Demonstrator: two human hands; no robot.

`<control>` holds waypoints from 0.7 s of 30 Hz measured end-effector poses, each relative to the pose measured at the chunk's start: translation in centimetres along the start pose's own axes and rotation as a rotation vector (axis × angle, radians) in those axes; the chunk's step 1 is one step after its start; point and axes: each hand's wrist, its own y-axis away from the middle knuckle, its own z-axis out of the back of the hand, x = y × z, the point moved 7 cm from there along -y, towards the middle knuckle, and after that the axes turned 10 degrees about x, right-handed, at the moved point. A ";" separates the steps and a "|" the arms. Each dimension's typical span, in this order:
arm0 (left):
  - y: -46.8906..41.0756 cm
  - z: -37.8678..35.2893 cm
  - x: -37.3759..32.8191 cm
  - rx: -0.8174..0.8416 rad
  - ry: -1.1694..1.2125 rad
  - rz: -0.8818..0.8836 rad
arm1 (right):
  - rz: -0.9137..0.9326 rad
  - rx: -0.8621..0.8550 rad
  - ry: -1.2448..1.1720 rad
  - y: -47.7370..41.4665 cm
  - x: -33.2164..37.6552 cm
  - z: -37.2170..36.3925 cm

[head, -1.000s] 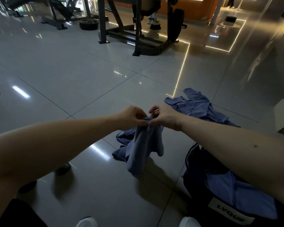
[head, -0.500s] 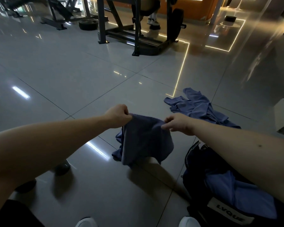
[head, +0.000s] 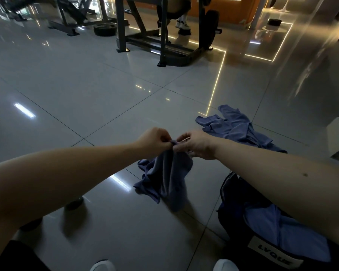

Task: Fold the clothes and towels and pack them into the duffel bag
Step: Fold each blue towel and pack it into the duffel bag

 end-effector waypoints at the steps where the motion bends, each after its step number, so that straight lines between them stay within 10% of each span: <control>1: 0.0 0.2 0.1 -0.010 0.006 0.015 | -0.020 0.008 0.029 0.0 -0.4 -0.1; 11: 0.6 0.2 1.2 0.072 -0.145 0.248 | 0.047 -0.199 -0.033 -0.4 -0.5 1.3; 21: -0.2 -0.2 -0.7 0.035 0.018 0.000 | 0.141 -0.224 -0.033 -0.8 0.2 0.0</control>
